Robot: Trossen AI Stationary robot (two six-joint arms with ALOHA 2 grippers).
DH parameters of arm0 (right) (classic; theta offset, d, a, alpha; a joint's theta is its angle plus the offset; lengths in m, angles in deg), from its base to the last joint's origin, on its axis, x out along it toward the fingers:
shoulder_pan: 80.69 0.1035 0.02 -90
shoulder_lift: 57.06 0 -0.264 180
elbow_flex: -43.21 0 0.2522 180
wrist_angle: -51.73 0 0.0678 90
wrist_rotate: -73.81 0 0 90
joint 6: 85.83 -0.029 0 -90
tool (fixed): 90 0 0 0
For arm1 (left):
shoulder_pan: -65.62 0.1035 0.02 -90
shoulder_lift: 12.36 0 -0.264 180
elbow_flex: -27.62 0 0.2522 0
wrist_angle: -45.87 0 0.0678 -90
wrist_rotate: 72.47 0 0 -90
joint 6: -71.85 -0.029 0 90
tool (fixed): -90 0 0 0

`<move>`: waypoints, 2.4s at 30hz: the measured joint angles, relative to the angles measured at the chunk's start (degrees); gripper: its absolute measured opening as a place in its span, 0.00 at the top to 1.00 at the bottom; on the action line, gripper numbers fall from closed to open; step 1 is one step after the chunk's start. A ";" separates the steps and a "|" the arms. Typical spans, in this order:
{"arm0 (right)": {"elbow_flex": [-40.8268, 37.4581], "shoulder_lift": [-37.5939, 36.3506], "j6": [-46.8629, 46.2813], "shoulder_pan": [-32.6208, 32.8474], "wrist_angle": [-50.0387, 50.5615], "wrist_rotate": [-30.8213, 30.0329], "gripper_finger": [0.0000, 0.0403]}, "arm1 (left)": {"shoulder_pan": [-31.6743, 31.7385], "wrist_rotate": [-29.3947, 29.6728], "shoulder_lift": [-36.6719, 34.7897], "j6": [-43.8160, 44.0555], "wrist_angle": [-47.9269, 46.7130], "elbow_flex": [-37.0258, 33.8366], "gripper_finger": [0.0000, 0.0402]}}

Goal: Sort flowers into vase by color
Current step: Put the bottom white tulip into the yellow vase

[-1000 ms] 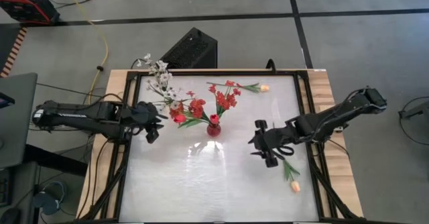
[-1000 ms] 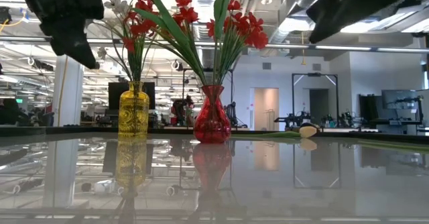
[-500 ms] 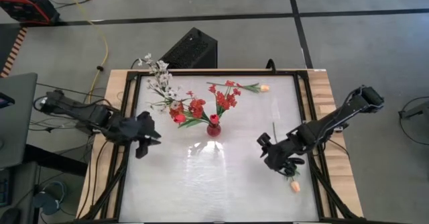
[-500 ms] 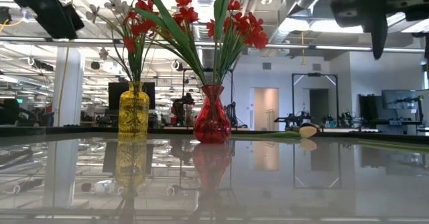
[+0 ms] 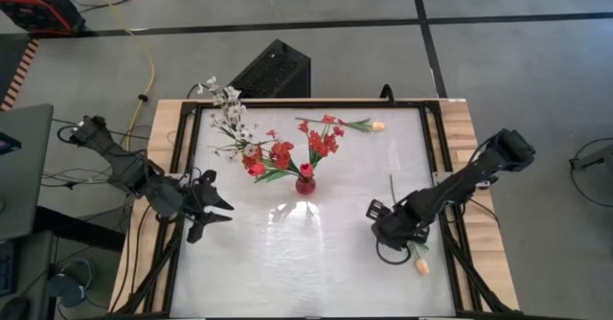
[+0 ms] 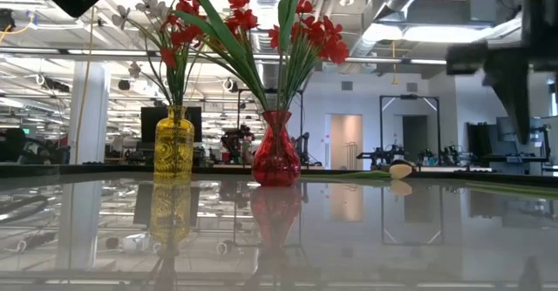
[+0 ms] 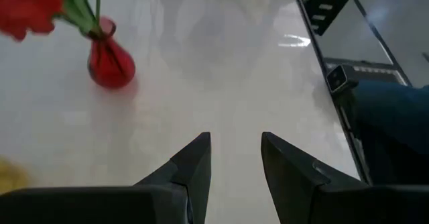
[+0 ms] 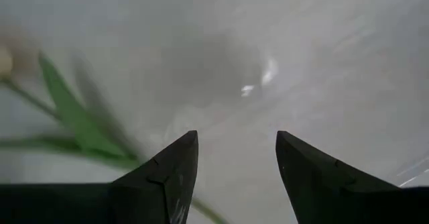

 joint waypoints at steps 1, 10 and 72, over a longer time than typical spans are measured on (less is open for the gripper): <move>0.00 1.25 1.18 0.41 1.08 0.00 0.44 | -0.78 0.99 0.45 -0.07 0.54 0.00 0.70; -0.02 11.07 14.53 5.32 10.85 -1.56 0.44 | -2.58 3.55 3.75 0.50 1.23 0.00 0.70; -0.58 5.05 -29.25 1.28 -87.99 -6.18 0.96 | -5.06 -0.95 18.61 -24.93 67.80 -15.82 0.70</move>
